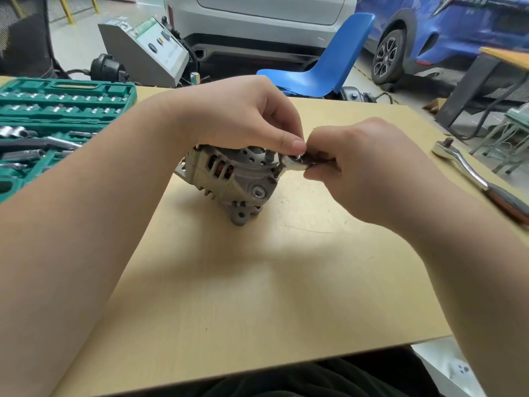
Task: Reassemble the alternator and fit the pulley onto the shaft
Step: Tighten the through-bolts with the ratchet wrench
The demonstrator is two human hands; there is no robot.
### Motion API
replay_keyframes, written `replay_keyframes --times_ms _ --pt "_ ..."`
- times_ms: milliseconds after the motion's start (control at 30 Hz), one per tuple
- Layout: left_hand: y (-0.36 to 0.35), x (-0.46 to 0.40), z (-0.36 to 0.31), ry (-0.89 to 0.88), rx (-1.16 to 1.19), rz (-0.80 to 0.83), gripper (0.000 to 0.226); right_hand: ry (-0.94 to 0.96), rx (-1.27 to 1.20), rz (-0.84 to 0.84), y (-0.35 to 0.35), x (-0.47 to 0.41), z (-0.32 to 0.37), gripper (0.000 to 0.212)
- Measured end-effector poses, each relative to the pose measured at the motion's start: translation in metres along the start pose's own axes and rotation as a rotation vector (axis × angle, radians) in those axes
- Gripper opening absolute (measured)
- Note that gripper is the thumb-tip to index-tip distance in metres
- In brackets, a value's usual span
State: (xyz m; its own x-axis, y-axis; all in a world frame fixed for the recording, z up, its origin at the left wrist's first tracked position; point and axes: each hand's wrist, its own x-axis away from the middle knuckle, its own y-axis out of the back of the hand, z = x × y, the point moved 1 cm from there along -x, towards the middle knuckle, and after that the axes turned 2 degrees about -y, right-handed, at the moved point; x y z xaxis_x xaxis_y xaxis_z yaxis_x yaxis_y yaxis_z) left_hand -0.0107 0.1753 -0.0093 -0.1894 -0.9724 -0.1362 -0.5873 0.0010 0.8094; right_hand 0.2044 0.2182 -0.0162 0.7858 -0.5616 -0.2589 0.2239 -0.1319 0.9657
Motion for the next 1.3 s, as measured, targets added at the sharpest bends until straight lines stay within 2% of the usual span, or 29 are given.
replay_keyframes --times_ms 100,233,367,433,500,600,700,800,933,1000,1133,1233,1300 --pt "-0.001 0.0 0.002 0.002 0.006 0.0 0.019 -0.071 -0.044 -0.013 -0.008 0.01 0.012 0.021" --pt "-0.001 0.001 0.001 0.005 0.008 0.003 0.023 -0.126 -0.089 -0.061 -0.012 0.012 0.016 0.023" --pt "0.0 0.002 0.0 0.01 -0.006 0.017 0.028 -0.03 -0.013 -0.009 -0.001 -0.001 0.005 0.022" --pt "0.0 0.002 -0.002 0.018 -0.005 0.03 0.031 0.024 0.014 0.003 0.003 -0.005 0.002 0.009" --pt "-0.001 0.002 -0.002 0.008 -0.007 0.022 0.027 0.007 0.02 0.012 0.005 -0.004 0.001 0.004" --pt "-0.002 0.002 -0.003 0.006 -0.008 -0.013 0.019 -0.093 -0.114 0.031 0.001 0.004 0.01 0.021" --pt "-0.001 0.003 -0.002 0.008 0.022 -0.029 0.017 -0.147 -0.233 0.013 -0.005 0.009 0.017 0.025" --pt "0.0 0.002 -0.001 0.017 0.016 -0.027 0.017 -0.102 -0.155 0.02 -0.004 0.003 0.01 0.024" --pt "0.0 0.0 -0.001 0.009 0.003 0.02 0.025 0.012 -0.038 0.052 0.004 -0.009 0.0 0.006" --pt "-0.001 -0.001 0.0 0.008 0.005 0.021 0.023 -0.02 -0.066 0.062 0.005 -0.009 0.0 0.008" --pt "-0.001 -0.001 0.001 0.01 -0.011 -0.015 0.014 -0.139 -0.183 0.057 -0.002 0.005 0.013 0.026" --pt "-0.002 -0.001 0.0 0.015 -0.017 -0.014 0.014 -0.167 -0.274 0.02 -0.005 0.008 0.014 0.028" --pt "-0.002 -0.001 0.0 0.028 -0.03 -0.002 0.015 -0.125 -0.206 0.047 -0.002 0.002 0.009 0.025"
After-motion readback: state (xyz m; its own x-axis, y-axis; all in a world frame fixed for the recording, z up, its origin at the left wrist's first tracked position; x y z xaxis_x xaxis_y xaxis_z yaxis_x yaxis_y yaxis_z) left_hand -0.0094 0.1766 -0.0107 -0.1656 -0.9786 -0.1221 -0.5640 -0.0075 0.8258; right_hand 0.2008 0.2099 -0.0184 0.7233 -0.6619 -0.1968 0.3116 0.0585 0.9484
